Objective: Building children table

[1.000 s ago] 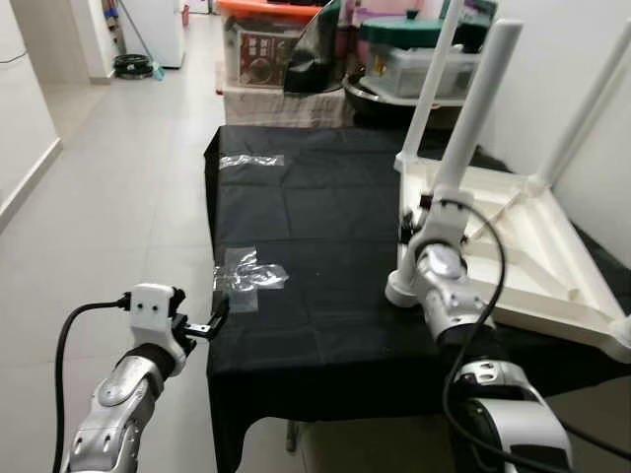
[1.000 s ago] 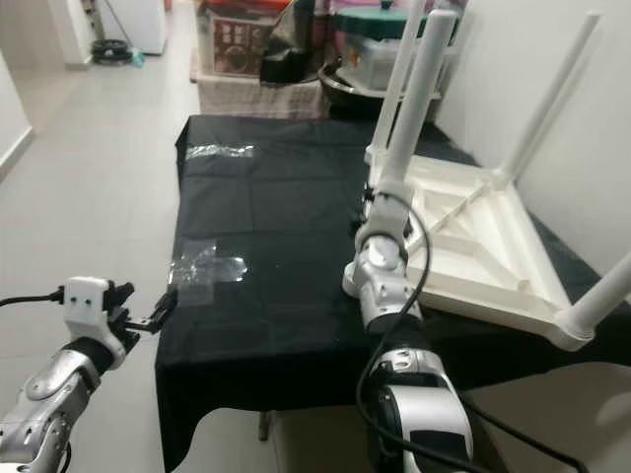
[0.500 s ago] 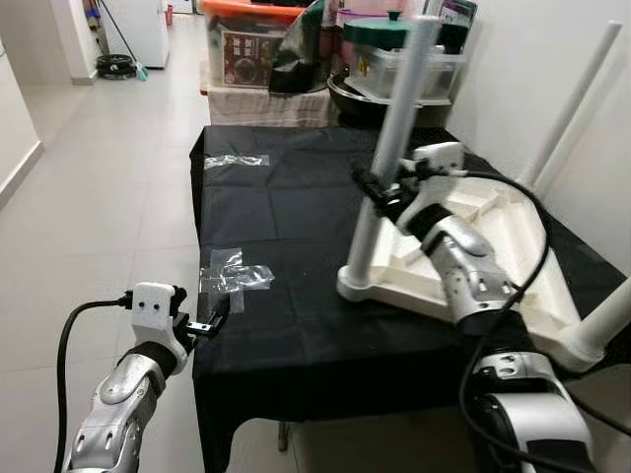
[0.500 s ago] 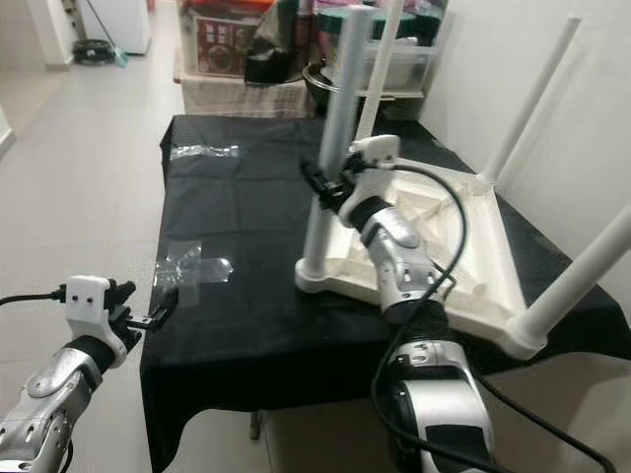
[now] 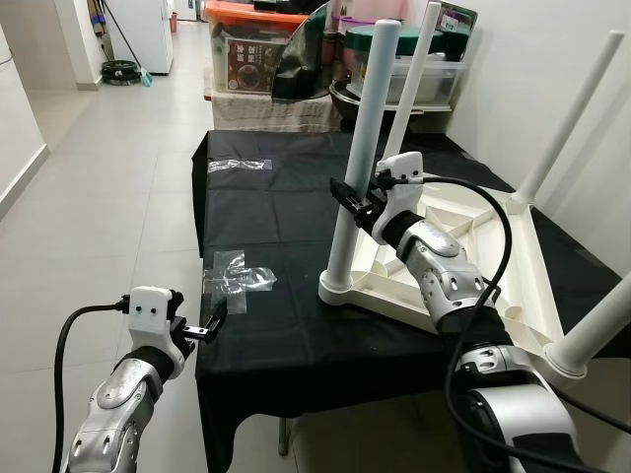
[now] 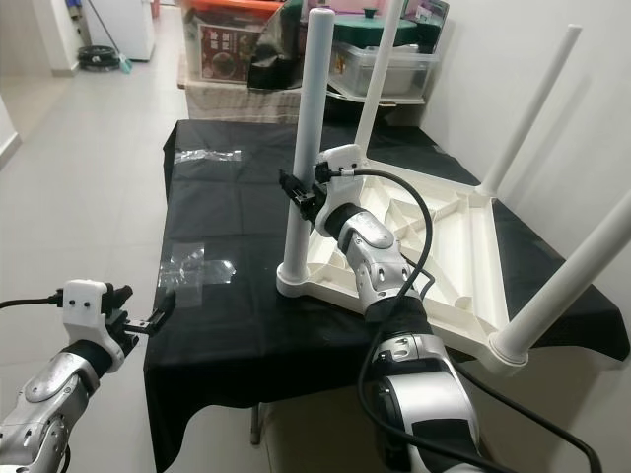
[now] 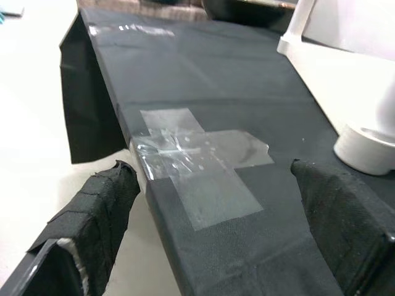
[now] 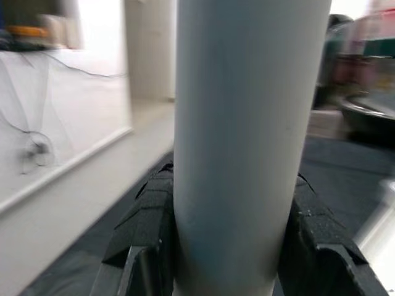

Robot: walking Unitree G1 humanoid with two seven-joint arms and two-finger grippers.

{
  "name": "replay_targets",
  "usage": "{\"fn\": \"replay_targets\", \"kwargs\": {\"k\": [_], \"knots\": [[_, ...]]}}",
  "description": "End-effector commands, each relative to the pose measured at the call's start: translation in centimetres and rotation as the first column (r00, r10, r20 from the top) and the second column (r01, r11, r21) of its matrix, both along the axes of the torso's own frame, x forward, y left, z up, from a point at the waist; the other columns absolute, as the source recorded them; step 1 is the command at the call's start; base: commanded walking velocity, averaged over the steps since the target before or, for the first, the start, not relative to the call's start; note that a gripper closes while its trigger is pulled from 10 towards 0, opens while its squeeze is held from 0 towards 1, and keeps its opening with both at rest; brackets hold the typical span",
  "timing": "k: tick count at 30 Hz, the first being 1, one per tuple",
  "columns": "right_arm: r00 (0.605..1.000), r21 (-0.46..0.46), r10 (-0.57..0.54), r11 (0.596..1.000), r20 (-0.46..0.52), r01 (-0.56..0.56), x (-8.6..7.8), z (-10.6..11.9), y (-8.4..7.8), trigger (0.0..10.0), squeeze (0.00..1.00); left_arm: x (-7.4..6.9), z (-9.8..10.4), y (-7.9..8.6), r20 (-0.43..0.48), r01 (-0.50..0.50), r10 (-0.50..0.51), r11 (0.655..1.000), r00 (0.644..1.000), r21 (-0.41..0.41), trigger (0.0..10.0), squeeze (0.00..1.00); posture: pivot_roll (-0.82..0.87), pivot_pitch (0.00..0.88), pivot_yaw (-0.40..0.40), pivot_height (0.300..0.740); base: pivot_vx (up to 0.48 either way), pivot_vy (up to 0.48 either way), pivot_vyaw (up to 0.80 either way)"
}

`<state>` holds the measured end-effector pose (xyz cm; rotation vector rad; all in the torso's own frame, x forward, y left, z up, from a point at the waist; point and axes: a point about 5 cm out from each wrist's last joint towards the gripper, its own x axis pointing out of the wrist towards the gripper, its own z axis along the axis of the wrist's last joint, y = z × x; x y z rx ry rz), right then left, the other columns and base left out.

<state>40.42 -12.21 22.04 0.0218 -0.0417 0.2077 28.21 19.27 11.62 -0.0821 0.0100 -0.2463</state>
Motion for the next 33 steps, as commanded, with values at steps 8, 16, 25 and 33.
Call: {"fn": "replay_targets", "kwargs": {"k": [8,16,25,33], "knots": [[0.642,-0.258,-0.736,0.676,-0.213,0.690,-3.8,-8.5,-7.9,0.0,0.00,-0.5,-0.6,0.1,-0.018,-0.010,0.011,1.000,1.000,0.015,10.0,0.00,0.07,0.000,-0.112,0.740,0.000,0.000,0.00],[0.707,-0.238,-0.660,0.751,-0.253,0.616,-3.9,-8.8,-5.2,10.0,0.00,-0.3,-0.7,0.0,-0.023,-0.008,0.008,1.000,1.000,0.020,10.0,0.00,0.06,0.000,-0.102,0.740,0.000,0.000,0.00],[0.801,-0.132,-0.578,0.816,-0.159,0.563,-3.5,-6.5,-4.2,10.0,1.00,-0.5,-0.8,0.1,-0.025,-0.018,0.018,1.000,1.000,0.022,10.0,0.00,0.06,0.000,-0.106,0.740,0.000,0.000,0.00],[0.879,-0.097,-0.477,0.875,-0.009,0.474,-4.8,-4.0,-3.6,10.0,1.00,-0.8,-1.0,0.2,-0.031,-0.022,0.022,0.999,0.999,0.024,10.0,0.00,0.03,0.000,-0.095,0.740,0.000,0.000,0.00]]}}
